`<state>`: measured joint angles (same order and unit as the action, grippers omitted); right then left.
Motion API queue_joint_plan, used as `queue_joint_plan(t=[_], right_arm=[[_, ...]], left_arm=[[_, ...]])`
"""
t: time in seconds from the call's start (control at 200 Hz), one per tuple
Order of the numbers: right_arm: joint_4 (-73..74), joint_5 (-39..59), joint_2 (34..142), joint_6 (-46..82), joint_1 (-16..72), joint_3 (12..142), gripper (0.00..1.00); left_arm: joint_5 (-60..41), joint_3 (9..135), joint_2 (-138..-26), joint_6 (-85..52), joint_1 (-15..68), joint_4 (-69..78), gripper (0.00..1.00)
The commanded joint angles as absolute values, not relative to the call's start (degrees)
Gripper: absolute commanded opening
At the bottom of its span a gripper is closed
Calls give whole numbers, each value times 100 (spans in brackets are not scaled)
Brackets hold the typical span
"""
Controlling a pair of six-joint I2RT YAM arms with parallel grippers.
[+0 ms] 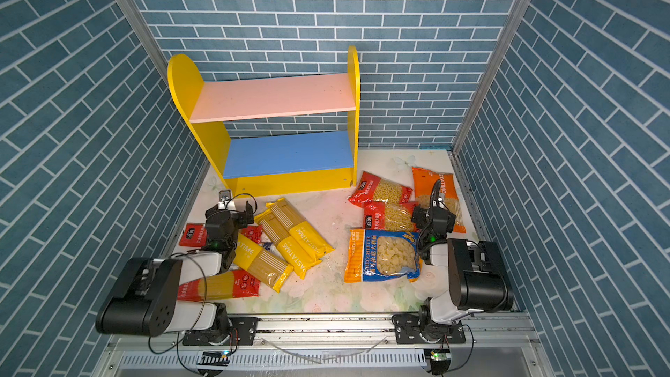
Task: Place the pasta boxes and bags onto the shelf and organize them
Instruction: 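Reach both grippers toward the yellow spaghetti pack nearest the shelf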
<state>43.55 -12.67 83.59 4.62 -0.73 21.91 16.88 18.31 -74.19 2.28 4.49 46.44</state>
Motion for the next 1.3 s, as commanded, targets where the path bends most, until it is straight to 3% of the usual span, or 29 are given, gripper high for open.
queue_joint_plan(t=[0.0, 0.115, 0.22, 0.28, 0.345, 0.465, 0.52, 0.68, 0.895, 1.06, 1.295], right_arm=[[3185, -1457, 7735, 391, 28, 2845, 99], [2386, -1762, 7296, 860, 163, 3245, 99], [-345, -2369, 7070, 1878, 307, 4622, 99], [-1377, -1691, 7155, 1947, 301, 5313, 99], [-1959, -1410, 7187, 2855, 246, 5632, 99], [-1254, 696, 6900, 3229, 141, 5224, 94], [-1176, 981, 6894, 3607, 258, 5150, 90], [-1884, 597, 7231, 3838, 1285, 5510, 84], [-2185, 712, 8035, 3797, 2745, 5978, 77], [-2202, 1270, 8948, 3676, 3557, 6532, 72], [-1672, 2239, 10188, 3809, 3887, 6979, 66]], left_arm=[[2166, 2124, -6749, -36, 509, 3468, 100], [2400, 2411, -6082, -653, 510, 2244, 100], [2909, 3015, -5440, -1737, 510, 402, 100], [3106, 3428, -5180, -2582, 502, -707, 100], [3033, 3760, -4914, -3369, 453, -1859, 100], [1069, 3484, -4368, -3183, -31, -1329, 99], [991, 3566, -4330, -3229, -53, -1530, 88], [807, 4556, -5072, -3208, 38, -3085, 73], [2177, 4666, -5283, -3790, 1890, -3512, 74], [2217, 4586, -5855, -4451, 3206, -3079, 75], [1896, 4407, -6932, -4865, 4372, -2240, 75]])
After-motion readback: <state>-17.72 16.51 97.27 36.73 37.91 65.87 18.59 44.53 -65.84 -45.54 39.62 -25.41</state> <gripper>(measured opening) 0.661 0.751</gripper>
